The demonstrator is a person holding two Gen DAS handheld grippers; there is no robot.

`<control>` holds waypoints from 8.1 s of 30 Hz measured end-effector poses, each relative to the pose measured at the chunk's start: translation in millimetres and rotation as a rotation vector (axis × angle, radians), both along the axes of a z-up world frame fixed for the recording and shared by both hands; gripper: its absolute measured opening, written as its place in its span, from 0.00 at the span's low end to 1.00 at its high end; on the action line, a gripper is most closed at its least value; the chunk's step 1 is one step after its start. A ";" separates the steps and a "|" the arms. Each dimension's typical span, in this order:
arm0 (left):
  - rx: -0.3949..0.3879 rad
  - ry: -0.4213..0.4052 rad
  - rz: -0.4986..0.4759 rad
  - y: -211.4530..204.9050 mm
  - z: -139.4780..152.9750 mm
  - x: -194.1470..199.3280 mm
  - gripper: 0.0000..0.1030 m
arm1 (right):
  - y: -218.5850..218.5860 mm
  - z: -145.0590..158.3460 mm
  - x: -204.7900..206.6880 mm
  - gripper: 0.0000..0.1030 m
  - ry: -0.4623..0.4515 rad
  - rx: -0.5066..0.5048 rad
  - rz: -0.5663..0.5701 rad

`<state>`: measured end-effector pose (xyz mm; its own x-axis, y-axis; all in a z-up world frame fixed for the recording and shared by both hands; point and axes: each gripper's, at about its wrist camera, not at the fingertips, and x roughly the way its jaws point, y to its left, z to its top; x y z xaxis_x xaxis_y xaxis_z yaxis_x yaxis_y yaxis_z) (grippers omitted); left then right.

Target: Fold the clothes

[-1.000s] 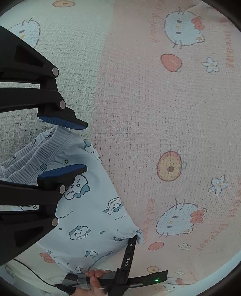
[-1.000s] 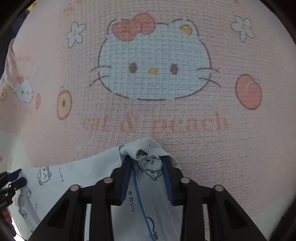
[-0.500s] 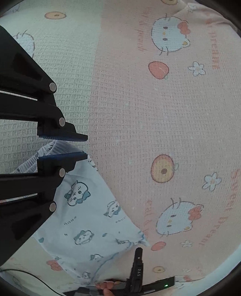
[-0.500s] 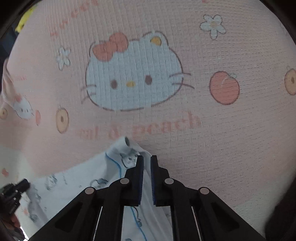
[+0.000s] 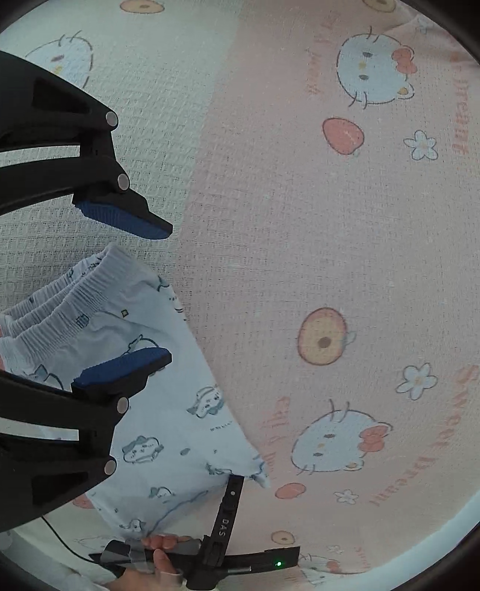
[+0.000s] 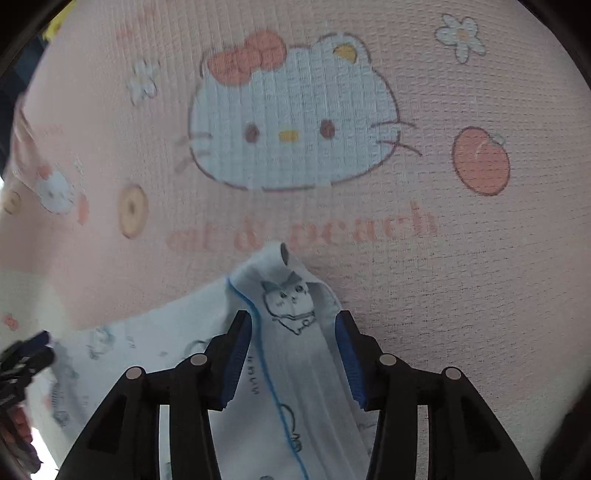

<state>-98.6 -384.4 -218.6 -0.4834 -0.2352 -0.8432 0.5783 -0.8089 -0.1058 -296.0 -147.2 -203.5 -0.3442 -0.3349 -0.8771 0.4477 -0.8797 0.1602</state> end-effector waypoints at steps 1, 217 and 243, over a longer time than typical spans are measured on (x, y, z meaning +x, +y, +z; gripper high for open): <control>-0.033 -0.017 0.006 2.1 -2.9 0.7 0.56 | -3.7 -1.8 1.5 0.44 0.012 0.045 0.000; 0.526 0.159 0.158 107.0 -26.2 196.0 0.24 | 203.1 -39.5 240.6 0.52 -0.383 -0.221 -0.452; 0.379 0.149 0.057 115.9 10.3 196.0 0.50 | 166.6 14.9 225.4 0.55 -0.045 -0.051 -0.237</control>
<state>97.3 -268.5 -208.3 -0.6019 0.0482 -0.7971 0.5771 -0.6636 -0.4760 -70.6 19.5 -188.6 -0.3793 -0.2941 -0.8773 0.2214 -0.9494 0.2226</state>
